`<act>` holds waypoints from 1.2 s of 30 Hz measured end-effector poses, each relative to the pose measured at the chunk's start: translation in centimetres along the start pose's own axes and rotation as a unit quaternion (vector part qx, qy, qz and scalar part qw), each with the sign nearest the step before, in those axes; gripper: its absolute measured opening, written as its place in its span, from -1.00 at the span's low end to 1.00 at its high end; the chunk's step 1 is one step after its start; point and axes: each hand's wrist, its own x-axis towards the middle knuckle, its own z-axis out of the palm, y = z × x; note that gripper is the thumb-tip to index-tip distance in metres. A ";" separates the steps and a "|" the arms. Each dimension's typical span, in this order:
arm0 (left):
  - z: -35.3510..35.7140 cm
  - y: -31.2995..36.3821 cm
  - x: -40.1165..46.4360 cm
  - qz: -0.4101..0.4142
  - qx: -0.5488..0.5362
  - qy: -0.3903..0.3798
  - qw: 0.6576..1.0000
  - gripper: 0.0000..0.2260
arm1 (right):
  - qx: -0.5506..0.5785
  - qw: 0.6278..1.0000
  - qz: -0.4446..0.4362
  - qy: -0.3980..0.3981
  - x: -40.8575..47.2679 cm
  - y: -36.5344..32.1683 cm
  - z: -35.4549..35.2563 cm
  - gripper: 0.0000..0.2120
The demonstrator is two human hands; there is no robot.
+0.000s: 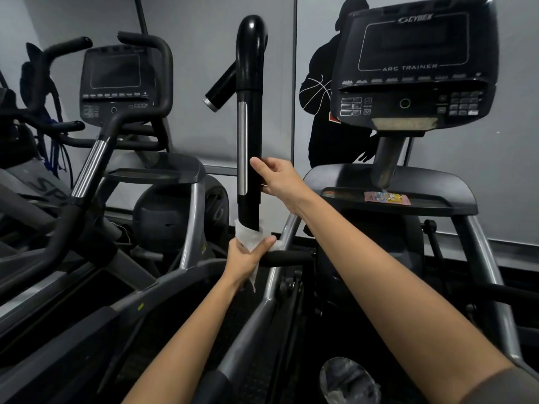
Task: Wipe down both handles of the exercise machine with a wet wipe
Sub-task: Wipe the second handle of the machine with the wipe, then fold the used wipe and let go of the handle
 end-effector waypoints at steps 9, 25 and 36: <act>-0.4 2.9 0.5 0.024 -0.012 0.021 0.999 -0.31 | -0.005 1.000 0.001 0.004 -0.3 -0.1 0.0 -0.70; 0.0 -3.0 -1.7 -0.061 0.059 -0.039 0.996 -0.84 | -0.021 0.999 0.012 0.025 -0.4 0.1 0.0 -0.63; 1.6 2.6 -1.6 -0.198 -0.009 -0.211 0.957 -0.74 | -0.101 0.988 0.042 0.111 -8.5 4.1 -3.5 -0.70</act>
